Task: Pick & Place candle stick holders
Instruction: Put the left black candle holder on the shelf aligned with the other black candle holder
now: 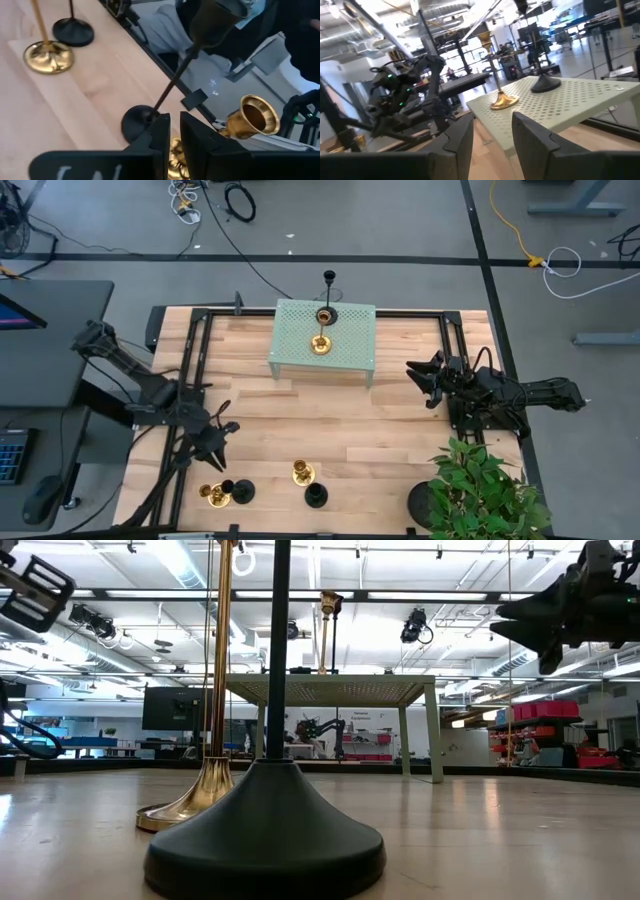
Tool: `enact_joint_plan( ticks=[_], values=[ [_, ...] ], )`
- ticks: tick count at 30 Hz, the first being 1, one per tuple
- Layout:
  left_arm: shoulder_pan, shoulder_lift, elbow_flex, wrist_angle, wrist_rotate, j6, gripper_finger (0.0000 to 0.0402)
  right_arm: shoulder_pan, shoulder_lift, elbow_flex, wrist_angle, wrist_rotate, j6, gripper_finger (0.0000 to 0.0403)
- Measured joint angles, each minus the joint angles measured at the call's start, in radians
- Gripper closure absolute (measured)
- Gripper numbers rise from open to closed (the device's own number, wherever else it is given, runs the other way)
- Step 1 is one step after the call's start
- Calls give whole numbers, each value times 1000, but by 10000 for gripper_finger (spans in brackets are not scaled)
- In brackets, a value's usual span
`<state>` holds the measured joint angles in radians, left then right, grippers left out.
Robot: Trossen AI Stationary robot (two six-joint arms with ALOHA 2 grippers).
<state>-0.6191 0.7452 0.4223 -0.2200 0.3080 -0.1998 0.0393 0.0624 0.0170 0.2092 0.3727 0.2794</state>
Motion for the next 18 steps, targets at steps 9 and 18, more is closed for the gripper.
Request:
enact_joint_plan(
  ticks=[9, 18],
  values=[
    [-54, 8, -39, 156, -97, 4, 354, 0, 0, 0, 0, 12, 0, 266],
    [-101, 55, -39, 183, -156, -44, 307, 0, 0, 0, 0, 12, 0, 266]
  ],
)
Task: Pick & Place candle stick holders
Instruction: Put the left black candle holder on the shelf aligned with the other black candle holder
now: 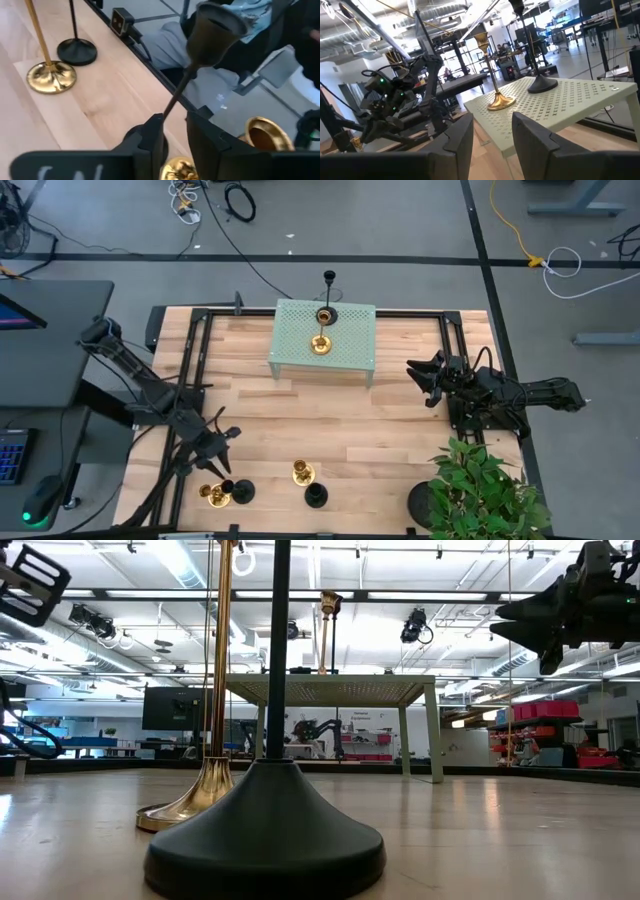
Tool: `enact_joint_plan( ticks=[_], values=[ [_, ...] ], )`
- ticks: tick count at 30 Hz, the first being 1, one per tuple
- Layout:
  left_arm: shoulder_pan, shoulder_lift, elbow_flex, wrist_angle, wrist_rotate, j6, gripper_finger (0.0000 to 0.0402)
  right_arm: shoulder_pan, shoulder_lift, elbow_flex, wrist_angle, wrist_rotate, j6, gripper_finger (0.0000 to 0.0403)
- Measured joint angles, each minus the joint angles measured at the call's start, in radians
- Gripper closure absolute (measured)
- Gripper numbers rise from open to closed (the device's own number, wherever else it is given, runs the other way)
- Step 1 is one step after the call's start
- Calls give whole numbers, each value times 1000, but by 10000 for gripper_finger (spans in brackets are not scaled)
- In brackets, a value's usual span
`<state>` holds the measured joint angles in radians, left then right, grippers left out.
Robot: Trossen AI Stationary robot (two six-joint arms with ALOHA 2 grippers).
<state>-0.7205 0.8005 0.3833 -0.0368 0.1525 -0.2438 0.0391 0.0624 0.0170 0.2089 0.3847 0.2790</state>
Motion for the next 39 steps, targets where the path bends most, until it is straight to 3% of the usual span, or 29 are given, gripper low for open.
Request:
enact_joint_plan(
  ticks=[7, 14, 29, 39],
  values=[
    [-26, 69, 0, 89, -25, 0, 266, 0, 0, 0, 0, 0, 0, 266],
    [-47, 146, 0, 196, -25, 19, 250, 0, 0, 0, 0, 0, 0, 266],
    [-47, 254, 0, 322, -48, 57, 255, 0, 0, 0, 0, -1, 0, 266],
    [-47, 254, 0, 323, -48, 64, 294, 0, 0, 0, -1, -1, 0, 266]
  ],
)
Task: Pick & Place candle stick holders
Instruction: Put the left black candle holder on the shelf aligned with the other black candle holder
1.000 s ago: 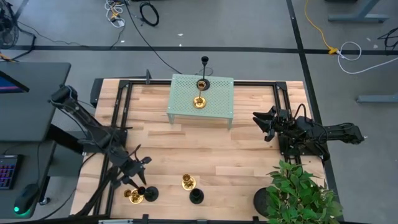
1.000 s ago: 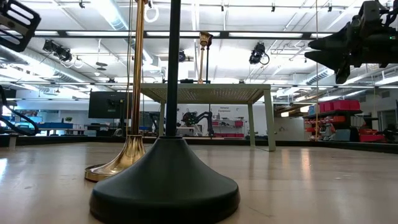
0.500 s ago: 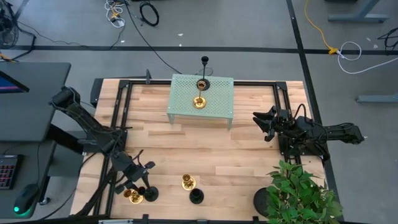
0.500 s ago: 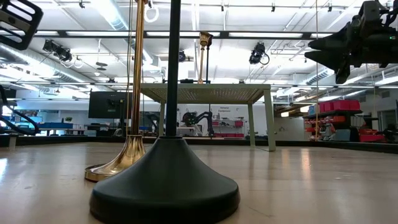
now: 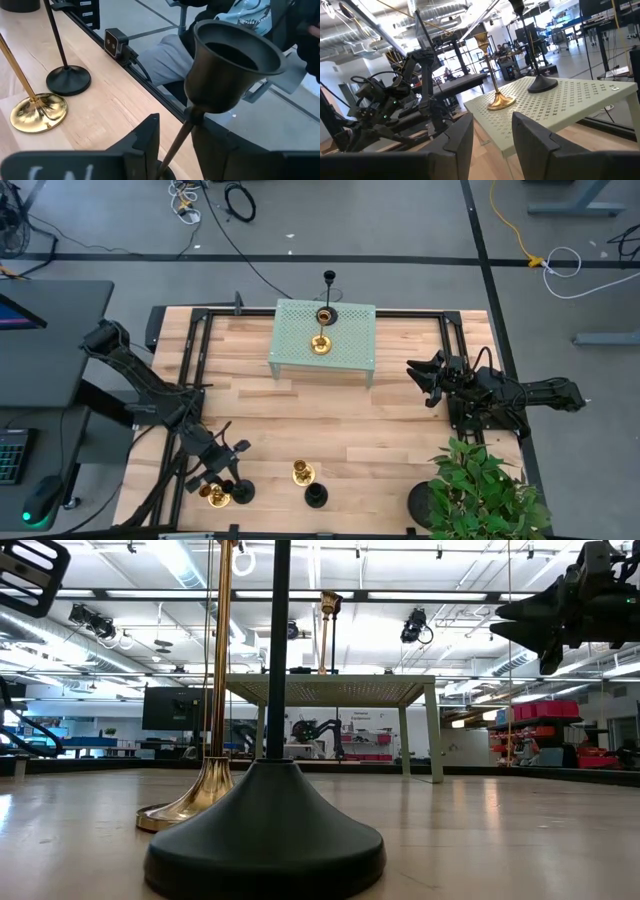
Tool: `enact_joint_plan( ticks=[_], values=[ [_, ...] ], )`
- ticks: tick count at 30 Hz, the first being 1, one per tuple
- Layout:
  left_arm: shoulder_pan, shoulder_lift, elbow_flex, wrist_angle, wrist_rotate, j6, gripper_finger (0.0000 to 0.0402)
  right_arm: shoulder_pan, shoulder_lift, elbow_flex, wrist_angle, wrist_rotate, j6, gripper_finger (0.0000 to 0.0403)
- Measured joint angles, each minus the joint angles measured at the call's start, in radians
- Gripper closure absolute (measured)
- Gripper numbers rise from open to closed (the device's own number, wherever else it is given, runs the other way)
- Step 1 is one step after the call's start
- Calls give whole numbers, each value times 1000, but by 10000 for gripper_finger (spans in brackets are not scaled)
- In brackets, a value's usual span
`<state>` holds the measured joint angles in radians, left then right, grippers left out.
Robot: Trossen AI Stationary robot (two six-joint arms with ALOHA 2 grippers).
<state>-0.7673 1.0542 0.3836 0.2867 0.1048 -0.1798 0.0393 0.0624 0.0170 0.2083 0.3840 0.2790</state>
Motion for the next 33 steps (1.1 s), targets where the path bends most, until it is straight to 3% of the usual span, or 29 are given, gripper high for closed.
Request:
enact_joint_plan(
  ticks=[13, 33],
  values=[
    [0, 0, 2, 4, -13, 29, 384, 0, 0, 0, -1, 0, 0, 266],
    [68, -7, 5, 5, -256, 39, 385, 0, 0, 0, -2, -10, -26, 266]
  ],
)
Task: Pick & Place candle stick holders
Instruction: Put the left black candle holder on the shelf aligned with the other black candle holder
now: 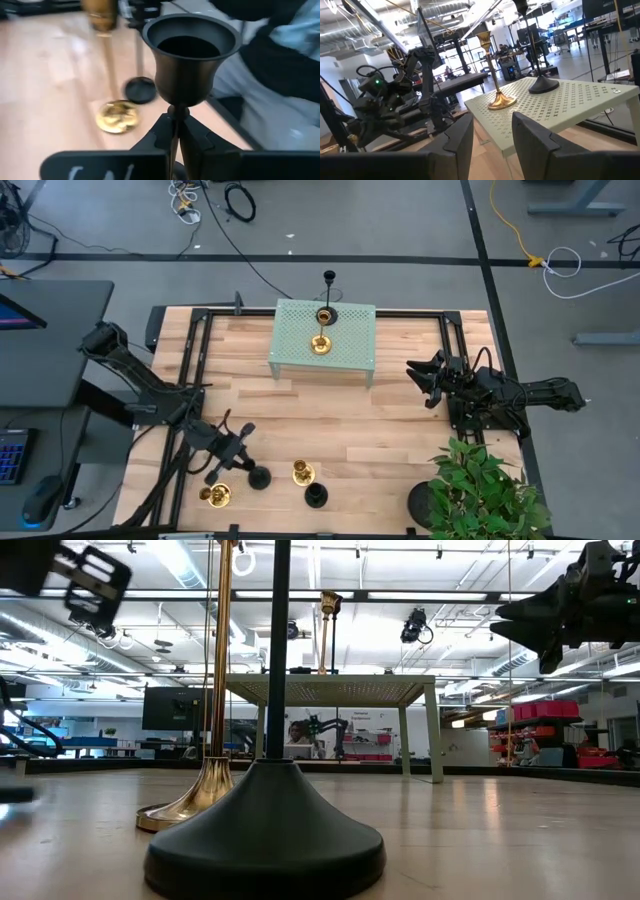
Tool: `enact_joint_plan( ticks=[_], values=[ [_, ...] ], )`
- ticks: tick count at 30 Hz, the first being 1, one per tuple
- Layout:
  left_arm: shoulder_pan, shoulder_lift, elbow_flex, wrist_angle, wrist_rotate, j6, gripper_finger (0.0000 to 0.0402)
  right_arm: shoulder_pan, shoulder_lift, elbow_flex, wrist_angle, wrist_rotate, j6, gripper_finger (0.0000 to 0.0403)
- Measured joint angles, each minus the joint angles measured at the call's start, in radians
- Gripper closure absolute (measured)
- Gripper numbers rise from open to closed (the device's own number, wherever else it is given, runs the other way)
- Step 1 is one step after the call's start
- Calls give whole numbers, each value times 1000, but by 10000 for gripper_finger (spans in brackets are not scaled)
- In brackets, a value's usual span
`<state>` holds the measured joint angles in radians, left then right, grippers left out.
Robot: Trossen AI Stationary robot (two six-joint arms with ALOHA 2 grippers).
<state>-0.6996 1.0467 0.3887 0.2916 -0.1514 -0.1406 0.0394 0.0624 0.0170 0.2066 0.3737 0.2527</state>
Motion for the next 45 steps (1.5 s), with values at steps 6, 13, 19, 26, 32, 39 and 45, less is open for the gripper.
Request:
enact_joint_plan(
  ticks=[6, 13, 19, 26, 32, 39, 45],
  values=[
    [70, -48, 56, -59, -21, 28, 389, 0, 0, 0, 0, -1, 0, 266],
    [178, -89, 184, -205, -60, 29, 384, 0, 0, 0, 0, -33, 0, 266],
    [291, -89, 364, -423, -121, 33, 389, 0, 0, 0, 1, -150, 14, 266],
    [435, -69, 510, -438, -53, 107, 388, 0, 3, 0, 1, -208, 1, 266],
    [579, 16, 607, -440, 55, 108, 389, 0, 17, 0, 28, -236, 0, 266],
    [684, 156, 706, -430, 202, 111, 388, 0, 128, 11, 155, -289, 0, 266],
    [739, 276, 804, -430, 276, 153, 388, 0, 323, 137, 159, -309, -33, 266]
  ],
)
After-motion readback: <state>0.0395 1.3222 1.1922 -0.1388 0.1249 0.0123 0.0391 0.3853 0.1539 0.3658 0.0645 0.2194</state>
